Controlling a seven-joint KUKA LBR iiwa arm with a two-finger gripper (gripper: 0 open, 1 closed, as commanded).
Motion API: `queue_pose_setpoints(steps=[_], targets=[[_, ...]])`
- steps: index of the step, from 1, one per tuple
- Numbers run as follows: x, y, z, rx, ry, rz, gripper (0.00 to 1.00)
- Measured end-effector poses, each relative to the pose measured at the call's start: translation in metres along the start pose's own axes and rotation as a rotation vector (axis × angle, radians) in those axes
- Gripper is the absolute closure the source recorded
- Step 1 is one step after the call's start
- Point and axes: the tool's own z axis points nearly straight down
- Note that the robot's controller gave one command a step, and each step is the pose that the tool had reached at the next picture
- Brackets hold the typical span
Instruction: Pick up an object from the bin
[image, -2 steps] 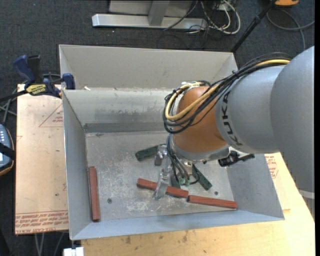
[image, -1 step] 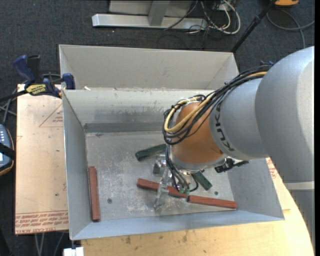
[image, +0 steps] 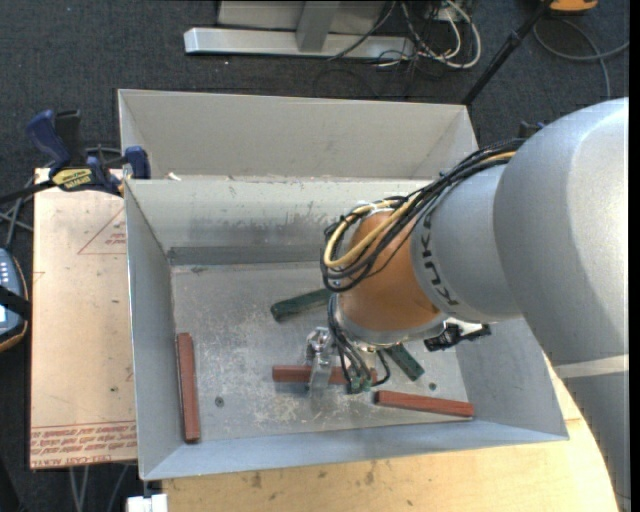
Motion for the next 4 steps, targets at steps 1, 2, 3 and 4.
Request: queue_pose_setpoints(steps=[1, 2, 3, 4], targets=[[0.000, 0.000, -0.001, 0.000, 0.000, 0.008, 1.00], [0.001, -0.001, -0.005, 0.002, 0.002, 0.010, 1.00], [0.000, -0.001, -0.010, 0.003, 0.002, 0.008, 1.00], [0.000, -0.001, -0.012, 0.004, 0.003, 0.008, 1.00]])
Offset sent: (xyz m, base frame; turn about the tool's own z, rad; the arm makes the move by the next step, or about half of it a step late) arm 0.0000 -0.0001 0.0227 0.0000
